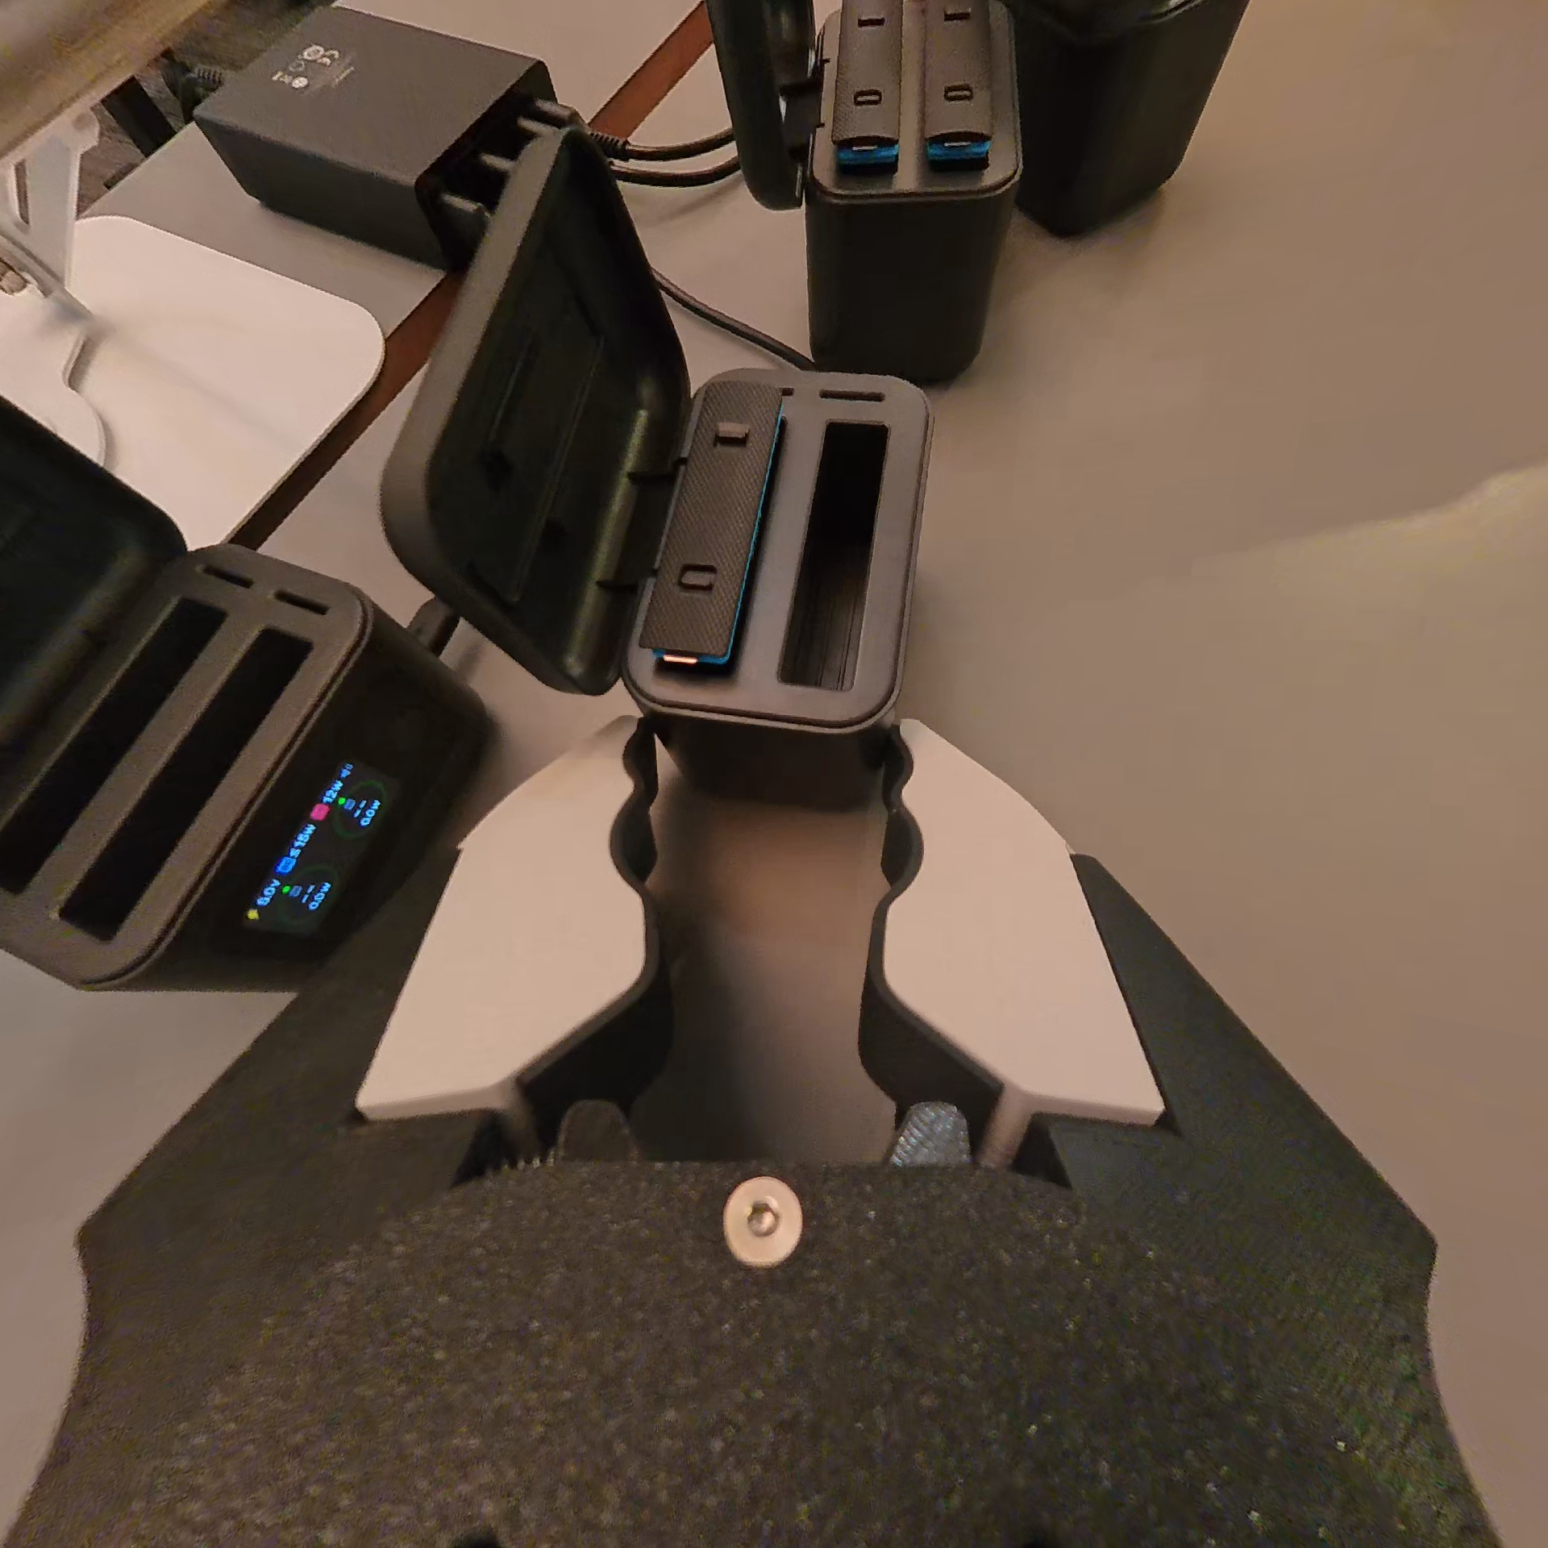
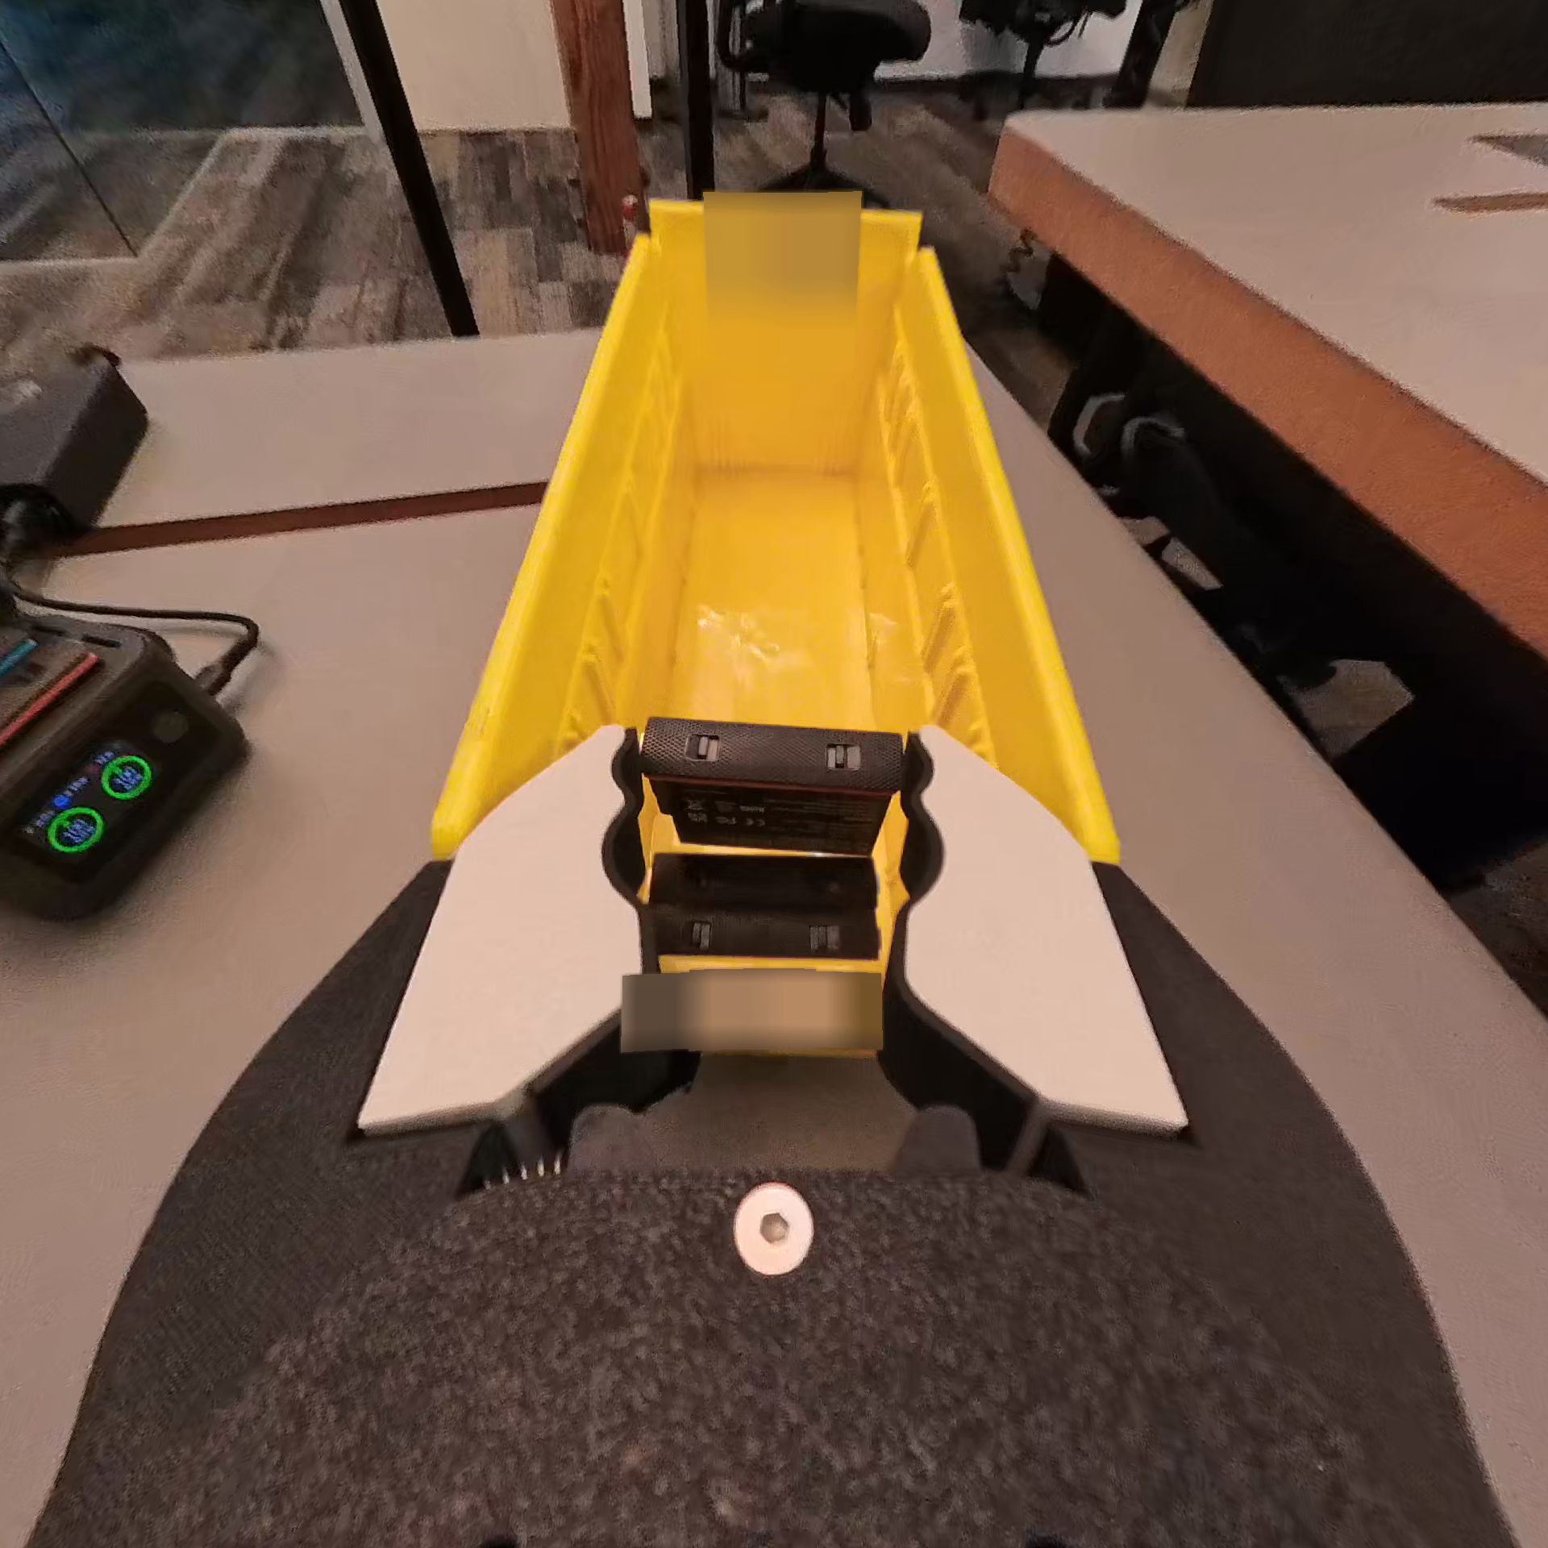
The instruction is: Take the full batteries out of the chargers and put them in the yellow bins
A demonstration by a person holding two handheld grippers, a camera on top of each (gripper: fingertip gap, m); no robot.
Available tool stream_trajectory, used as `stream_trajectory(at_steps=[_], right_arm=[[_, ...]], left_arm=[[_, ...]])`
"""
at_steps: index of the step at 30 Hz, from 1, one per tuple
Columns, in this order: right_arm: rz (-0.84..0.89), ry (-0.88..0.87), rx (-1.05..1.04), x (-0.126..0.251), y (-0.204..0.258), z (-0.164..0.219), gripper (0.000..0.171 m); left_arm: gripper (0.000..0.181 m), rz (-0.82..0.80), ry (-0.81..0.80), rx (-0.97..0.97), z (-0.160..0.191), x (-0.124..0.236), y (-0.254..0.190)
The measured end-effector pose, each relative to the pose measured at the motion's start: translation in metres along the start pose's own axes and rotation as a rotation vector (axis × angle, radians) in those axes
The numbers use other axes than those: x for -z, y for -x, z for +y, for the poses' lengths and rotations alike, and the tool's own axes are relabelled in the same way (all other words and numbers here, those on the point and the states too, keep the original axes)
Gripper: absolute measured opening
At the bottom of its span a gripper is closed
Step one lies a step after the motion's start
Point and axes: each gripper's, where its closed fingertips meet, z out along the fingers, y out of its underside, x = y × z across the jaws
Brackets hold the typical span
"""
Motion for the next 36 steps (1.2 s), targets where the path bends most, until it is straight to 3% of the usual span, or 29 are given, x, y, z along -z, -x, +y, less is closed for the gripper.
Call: stream_trajectory(at_steps=[19,28,32,36], right_arm=[[0.062,0.180,0.160,0.007,-0.004,0.021,0.059],[0.021,0.188,0.169,0.006,-0.001,0.020,0.058],[-0.003,0.114,0.119,0.019,-0.003,0.000,0.058],[-0.067,-0.033,0.083,0.049,0.012,-0.047,0.057]], left_arm=[[0.052,0.006,0.002,0.002,0.001,0.000,0.000],[0.052,0.008,0.002,0.004,0.001,0.000,0.000],[0.052,0.008,0.002,0.004,0.001,0.000,0.000],[0.052,0.010,0.002,0.005,0.001,0.000,0.000]])
